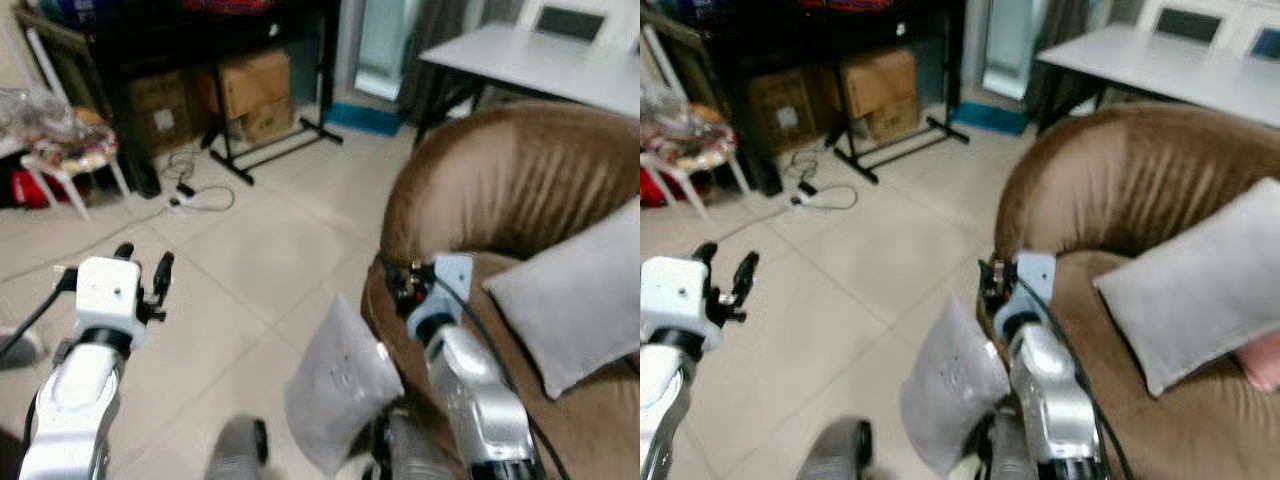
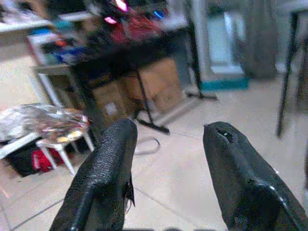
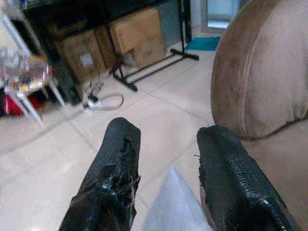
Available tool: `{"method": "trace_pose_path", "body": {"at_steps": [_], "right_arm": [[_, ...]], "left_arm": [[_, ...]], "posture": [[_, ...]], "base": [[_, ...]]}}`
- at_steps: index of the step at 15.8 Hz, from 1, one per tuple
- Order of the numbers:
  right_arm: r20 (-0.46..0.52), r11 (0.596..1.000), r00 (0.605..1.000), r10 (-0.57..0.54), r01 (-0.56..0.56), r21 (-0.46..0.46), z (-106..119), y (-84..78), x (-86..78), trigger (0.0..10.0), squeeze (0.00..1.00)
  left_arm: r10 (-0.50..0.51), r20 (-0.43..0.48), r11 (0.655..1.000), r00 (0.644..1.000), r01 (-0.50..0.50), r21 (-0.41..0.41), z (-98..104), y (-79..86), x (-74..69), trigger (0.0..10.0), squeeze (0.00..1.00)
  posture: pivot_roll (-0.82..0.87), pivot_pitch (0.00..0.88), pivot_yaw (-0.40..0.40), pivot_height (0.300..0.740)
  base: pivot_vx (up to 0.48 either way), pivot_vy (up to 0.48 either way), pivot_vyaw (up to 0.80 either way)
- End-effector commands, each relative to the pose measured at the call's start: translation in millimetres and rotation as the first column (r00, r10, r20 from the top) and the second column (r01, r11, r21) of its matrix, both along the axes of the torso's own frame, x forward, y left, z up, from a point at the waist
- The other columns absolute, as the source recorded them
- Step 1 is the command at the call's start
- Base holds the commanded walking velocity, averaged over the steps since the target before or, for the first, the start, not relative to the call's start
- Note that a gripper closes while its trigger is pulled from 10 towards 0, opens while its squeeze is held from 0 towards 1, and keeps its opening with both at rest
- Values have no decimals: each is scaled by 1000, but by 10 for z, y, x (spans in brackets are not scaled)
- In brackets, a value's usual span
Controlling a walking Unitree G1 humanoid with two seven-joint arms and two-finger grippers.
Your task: Move the pillow to the sofa from floor
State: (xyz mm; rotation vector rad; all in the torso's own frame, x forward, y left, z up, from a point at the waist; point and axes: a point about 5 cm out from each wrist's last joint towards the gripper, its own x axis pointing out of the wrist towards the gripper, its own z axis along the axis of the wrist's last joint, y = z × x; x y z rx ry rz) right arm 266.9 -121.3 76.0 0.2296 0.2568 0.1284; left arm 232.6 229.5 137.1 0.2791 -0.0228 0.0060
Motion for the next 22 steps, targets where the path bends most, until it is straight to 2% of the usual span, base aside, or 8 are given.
{"method": "trace_pose_path", "body": {"at_steps": [1, 6, 10, 16, 20, 22], "right_arm": [[19, 1000, 1000, 25, -25, -2, 56, 39, 57, 10000, 0], [10, 999, 999, 33, -32, -27, 49, 54, 68, 10000, 0], [17, 997, 998, 58, -57, -61, 57, 61, 83, 10000, 0], [5, 996, 1000, 30, -30, -80, 39, 43, 116, 10000, 0], [16, 992, 996, 93, -91, -82, 57, 101, 114, 10000, 0], [19, 989, 992, 123, -121, -82, 57, 125, 100, 10000, 0]], "left_arm": [[22, -18, 1000, 1000, -22, -4, -52, 34, -53, 10000, 0], [32, -9, 999, 999, -33, -21, -51, 55, -60, 10000, 0], [34, -9, 999, 999, -34, -30, -61, 51, -74, 10000, 0], [37, -7, 999, 999, -38, -32, -71, 57, -88, 10000, 0], [37, -5, 999, 999, -37, -32, -75, 55, -87, 10000, 0], [36, -5, 999, 999, -36, -31, -78, 55, -87, 10000, 0]], "posture": [[35, 0, -6, 587], [34, 0, -11, 587], [36, 0, -20, 587], [41, 0, -30, 587], [43, 0, -33, 587], [45, 0, -35, 587]], "base": [[0, 0, 0], [0, 0, 0], [291, 0, 108], [297, 0, 98], [297, 0, 0], [292, 0, 800]]}}
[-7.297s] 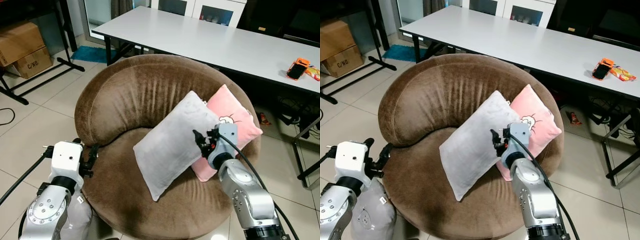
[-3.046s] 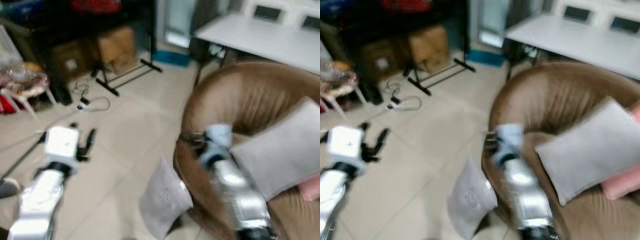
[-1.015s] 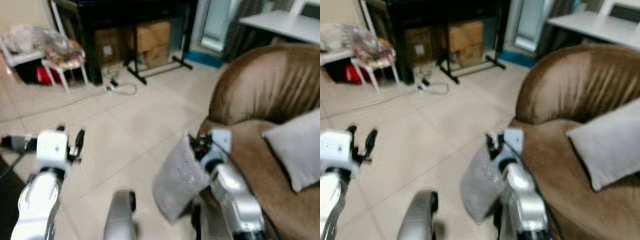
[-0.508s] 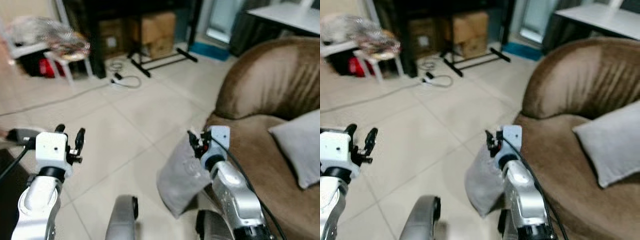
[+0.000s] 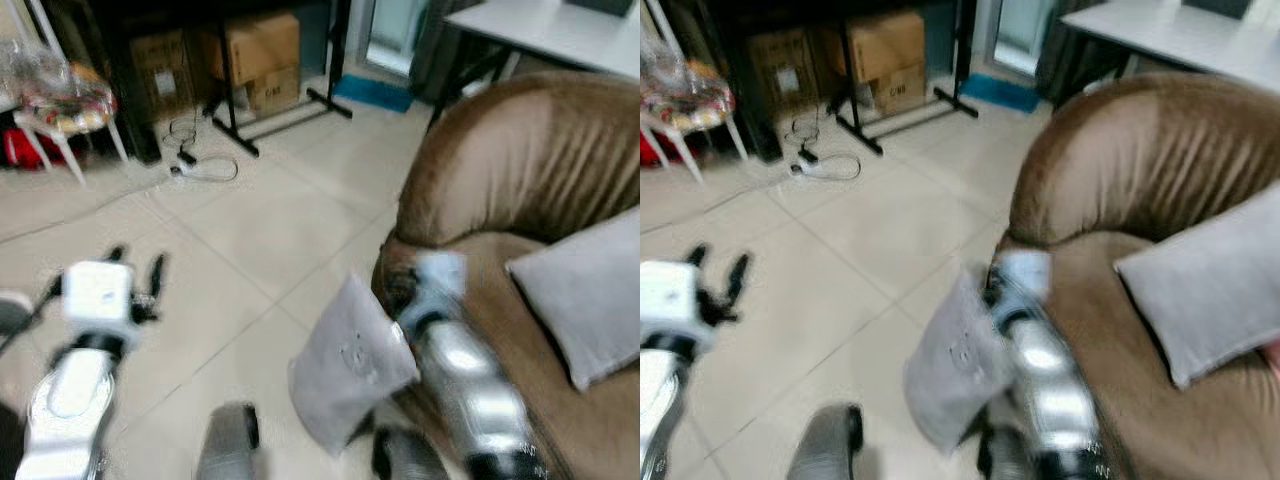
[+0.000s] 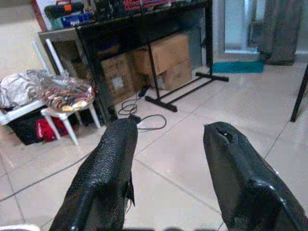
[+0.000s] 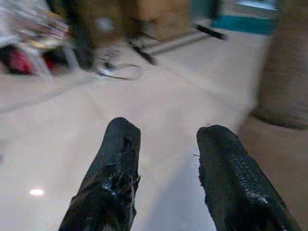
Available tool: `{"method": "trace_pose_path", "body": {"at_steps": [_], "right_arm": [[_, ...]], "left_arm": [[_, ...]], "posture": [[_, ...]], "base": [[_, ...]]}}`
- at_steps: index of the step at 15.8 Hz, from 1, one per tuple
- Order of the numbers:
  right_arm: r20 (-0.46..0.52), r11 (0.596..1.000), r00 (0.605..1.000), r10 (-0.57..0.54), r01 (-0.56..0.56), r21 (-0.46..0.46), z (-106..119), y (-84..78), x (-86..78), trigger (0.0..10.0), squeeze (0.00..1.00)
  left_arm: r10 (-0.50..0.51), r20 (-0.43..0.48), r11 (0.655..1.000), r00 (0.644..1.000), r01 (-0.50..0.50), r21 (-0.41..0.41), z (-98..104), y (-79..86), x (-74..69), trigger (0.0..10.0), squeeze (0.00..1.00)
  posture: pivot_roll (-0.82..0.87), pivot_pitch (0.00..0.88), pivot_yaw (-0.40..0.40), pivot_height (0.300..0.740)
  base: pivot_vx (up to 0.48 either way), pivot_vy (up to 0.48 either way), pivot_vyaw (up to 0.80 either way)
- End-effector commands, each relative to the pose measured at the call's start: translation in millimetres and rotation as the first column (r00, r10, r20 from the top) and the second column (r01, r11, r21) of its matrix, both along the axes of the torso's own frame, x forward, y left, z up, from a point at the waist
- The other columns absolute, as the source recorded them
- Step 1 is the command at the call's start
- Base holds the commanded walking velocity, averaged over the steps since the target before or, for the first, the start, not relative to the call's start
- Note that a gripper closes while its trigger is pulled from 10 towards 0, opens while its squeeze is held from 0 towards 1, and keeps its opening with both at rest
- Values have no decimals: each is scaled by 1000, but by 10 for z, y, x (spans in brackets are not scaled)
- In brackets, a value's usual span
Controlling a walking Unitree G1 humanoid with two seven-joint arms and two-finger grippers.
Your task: Move the pillow to the sofa from floor
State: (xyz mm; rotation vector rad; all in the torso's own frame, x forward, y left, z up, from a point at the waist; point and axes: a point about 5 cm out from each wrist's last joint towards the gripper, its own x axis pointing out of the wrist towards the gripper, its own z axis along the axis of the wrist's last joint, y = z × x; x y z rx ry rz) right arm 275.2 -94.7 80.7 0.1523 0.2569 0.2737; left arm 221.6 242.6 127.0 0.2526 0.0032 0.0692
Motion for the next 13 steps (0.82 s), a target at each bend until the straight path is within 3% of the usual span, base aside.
{"method": "trace_pose_path", "body": {"at_steps": [1, 9, 13], "right_arm": [[-9, 999, 1000, -30, 30, -30, -22, -159, 12, 10000, 0], [-43, 998, 998, -46, 44, -37, -139, -252, 67, 10000, 0], [-81, 998, 995, -50, 46, -44, -239, -233, 202, 10000, 0]], "left_arm": [[-27, 11, 1000, 1000, 27, 0, 20, -76, 23, 10000, 0], [-60, -38, 998, 997, 60, 20, -54, -93, 46, 10000, 0], [-107, -65, 994, 992, 109, 26, -64, -112, 24, 10000, 0]], "posture": [[45, 0, -36, 587], [34, 0, -26, 557], [45, 0, -29, 527]], "base": [[0, 0, 0], [0, 0, 0], [0, 0, 0]]}}
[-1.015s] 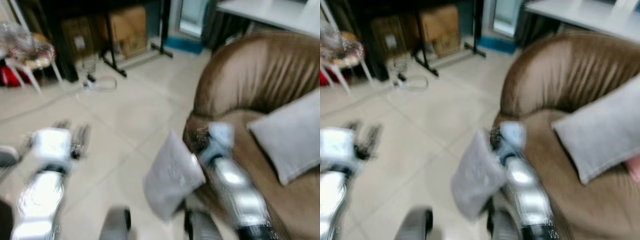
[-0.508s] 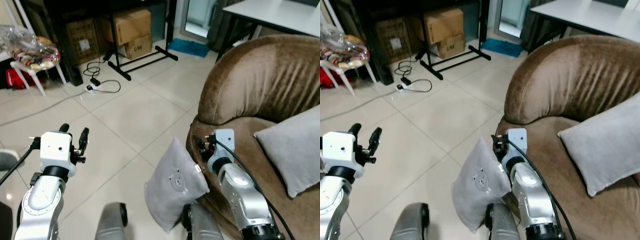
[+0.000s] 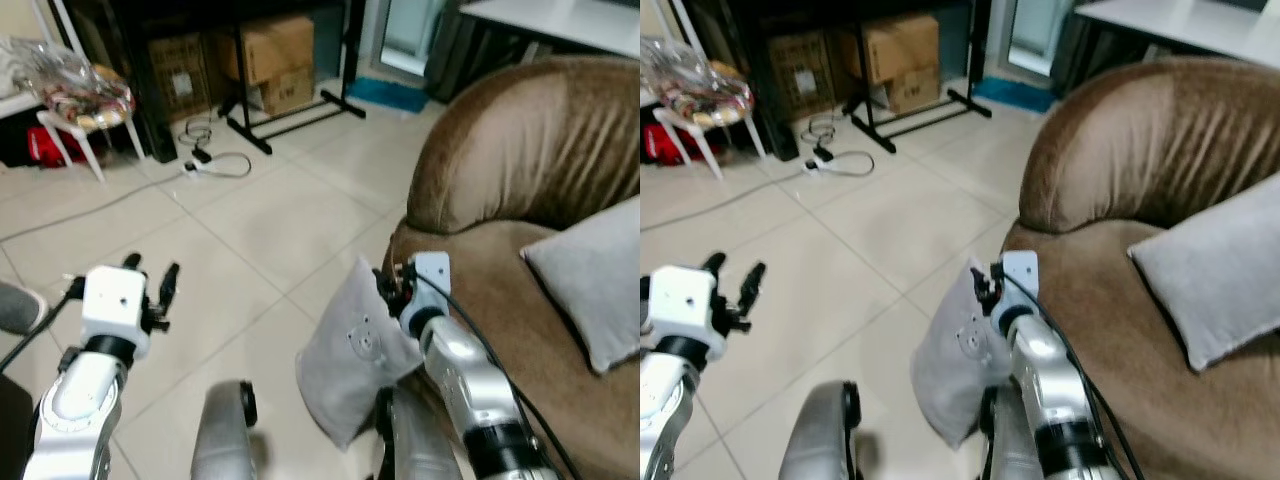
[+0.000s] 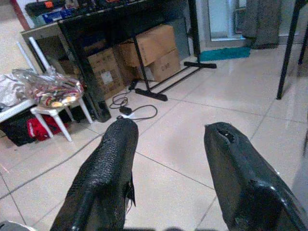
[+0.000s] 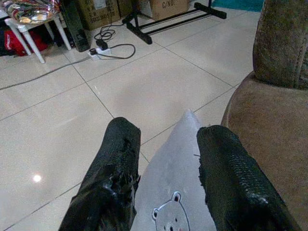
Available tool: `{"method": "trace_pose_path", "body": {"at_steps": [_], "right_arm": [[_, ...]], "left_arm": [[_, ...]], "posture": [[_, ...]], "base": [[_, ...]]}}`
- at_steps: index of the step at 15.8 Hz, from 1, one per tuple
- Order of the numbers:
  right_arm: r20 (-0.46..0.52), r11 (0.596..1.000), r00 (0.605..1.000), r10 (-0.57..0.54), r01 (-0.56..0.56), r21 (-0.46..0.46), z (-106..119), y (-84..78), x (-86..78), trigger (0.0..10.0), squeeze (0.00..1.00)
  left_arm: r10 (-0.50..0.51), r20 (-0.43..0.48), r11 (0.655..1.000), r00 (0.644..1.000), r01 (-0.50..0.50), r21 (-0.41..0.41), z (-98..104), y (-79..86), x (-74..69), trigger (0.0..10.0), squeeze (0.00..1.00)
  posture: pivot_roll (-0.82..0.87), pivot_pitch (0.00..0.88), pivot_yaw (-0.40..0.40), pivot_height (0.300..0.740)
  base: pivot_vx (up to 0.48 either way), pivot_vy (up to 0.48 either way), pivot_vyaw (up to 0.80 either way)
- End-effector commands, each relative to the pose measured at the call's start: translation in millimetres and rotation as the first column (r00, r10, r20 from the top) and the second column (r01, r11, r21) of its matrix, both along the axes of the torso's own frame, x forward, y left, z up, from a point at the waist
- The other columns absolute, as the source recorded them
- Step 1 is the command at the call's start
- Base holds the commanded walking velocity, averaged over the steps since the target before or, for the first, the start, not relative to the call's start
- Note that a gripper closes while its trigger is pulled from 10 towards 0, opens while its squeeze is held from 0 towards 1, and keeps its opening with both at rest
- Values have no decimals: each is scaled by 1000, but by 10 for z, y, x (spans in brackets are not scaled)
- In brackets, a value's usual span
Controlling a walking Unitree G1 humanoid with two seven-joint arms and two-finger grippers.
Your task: Move the pillow to the sofa from floor
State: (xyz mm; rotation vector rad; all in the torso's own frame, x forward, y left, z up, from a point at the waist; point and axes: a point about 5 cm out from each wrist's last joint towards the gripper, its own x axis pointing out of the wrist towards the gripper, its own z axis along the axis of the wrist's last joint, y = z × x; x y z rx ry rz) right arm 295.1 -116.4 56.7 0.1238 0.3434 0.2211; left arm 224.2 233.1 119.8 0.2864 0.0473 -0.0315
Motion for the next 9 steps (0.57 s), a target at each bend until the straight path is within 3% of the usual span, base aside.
{"method": "trace_pose_path", "body": {"at_steps": [1, 4, 9], "right_arm": [[-4, 1000, 1000, 6, -6, -4, -11, 30, 59, 10000, 0], [-5, 1000, 1000, 20, -20, -7, 3, 85, 167, 10000, 0], [-17, 999, 1000, -5, 4, -39, -21, 40, 320, 10000, 0]], "left_arm": [[-30, -16, 1000, 999, 30, 2, 7, -4, -3, 10000, 0], [-75, -35, 997, 997, 75, 18, 11, -7, -33, 10000, 0], [-188, -91, 981, 978, 191, 35, 35, -39, -115, 10000, 0]], "posture": [[46, 0, -30, 518], [76, 0, -52, 493], [83, 0, -75, 464]], "base": [[0, 0, 0], [0, 0, 0], [0, 0, 0]]}}
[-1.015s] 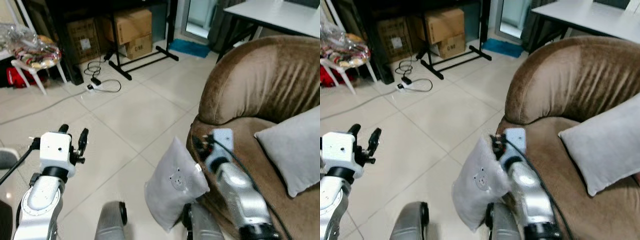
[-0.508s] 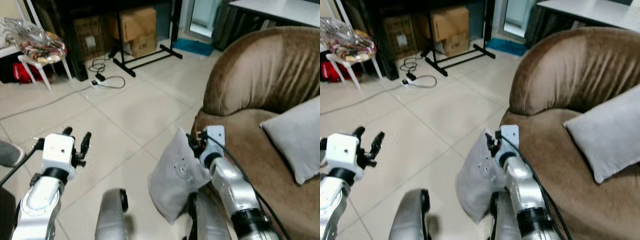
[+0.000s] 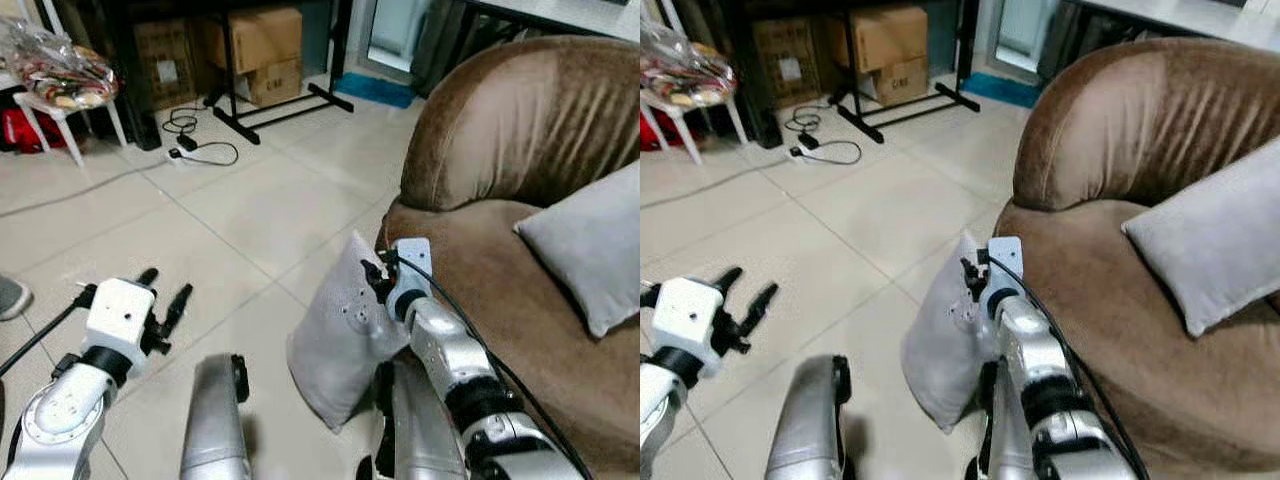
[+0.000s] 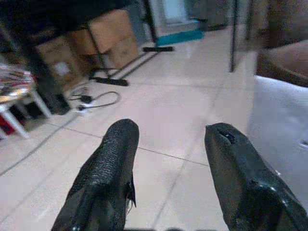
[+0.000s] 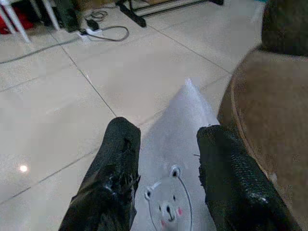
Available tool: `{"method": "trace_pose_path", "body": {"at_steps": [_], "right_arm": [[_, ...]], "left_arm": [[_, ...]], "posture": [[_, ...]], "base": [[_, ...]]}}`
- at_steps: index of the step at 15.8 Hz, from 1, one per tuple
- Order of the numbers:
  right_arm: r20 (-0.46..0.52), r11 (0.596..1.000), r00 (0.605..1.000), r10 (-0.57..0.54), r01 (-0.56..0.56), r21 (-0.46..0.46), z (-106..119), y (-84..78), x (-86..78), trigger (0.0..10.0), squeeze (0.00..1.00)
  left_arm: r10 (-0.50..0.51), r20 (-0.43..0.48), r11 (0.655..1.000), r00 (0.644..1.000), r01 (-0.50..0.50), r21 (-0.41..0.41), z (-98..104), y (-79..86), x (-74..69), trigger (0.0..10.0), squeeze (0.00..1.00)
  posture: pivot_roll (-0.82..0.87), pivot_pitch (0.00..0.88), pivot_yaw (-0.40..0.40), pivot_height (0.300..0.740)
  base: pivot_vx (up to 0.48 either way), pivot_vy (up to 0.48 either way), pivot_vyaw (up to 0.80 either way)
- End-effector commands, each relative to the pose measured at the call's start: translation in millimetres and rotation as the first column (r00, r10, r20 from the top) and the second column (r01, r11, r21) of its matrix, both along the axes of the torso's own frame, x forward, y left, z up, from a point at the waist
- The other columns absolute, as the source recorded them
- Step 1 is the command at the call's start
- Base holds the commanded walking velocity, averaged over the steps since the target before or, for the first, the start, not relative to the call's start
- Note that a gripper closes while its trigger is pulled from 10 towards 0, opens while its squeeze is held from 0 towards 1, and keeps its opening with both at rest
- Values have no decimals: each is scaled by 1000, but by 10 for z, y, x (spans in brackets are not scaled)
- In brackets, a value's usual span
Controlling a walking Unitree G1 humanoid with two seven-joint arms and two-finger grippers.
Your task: Move the pillow to the sofa from floor
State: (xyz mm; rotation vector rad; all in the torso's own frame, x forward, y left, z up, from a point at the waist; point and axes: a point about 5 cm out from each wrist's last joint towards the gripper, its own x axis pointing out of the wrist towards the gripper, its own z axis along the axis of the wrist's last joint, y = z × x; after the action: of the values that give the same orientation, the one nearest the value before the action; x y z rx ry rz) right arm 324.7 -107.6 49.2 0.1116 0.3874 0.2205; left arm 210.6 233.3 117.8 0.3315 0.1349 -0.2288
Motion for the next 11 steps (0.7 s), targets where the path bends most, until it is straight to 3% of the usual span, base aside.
{"method": "trace_pose_path", "body": {"at_steps": [1, 3, 7, 10, 11], "right_arm": [[35, 999, 999, -39, 38, 15, 89, -72, 89, 10000, 1000], [5, 995, 995, -104, 104, -13, 61, -155, 176, 10000, 1000], [-59, 990, 989, -132, 128, -64, -18, -305, 195, 10000, 1000], [-104, 989, 985, -138, 131, -67, -137, -330, 119, 10000, 1000], [-115, 991, 985, -125, 119, -57, -163, -310, 99, 10000, 137]], "left_arm": [[-58, 8, 998, 998, 58, -4, 71, -59, 25, 10000, 0], [-136, -43, 991, 990, 137, 11, 20, -51, 32, 10000, 0], [-285, -91, 958, 954, 285, -18, 70, -243, 48, 10000, 0], [-317, -148, 948, 937, 318, -21, 117, -220, -135, 10000, 0], [-326, -159, 945, 932, 326, -28, 120, -242, -177, 10000, 0]], "posture": [[74, 0, -76, 464], [57, 0, -63, 464], [54, 60, 6, 464], [99, 155, 14, 464], [100, 171, 12, 464]], "base": [[0, 0, 0], [0, 0, 0], [0, 0, 0], [0, 0, 0], [0, 0, 0]]}}
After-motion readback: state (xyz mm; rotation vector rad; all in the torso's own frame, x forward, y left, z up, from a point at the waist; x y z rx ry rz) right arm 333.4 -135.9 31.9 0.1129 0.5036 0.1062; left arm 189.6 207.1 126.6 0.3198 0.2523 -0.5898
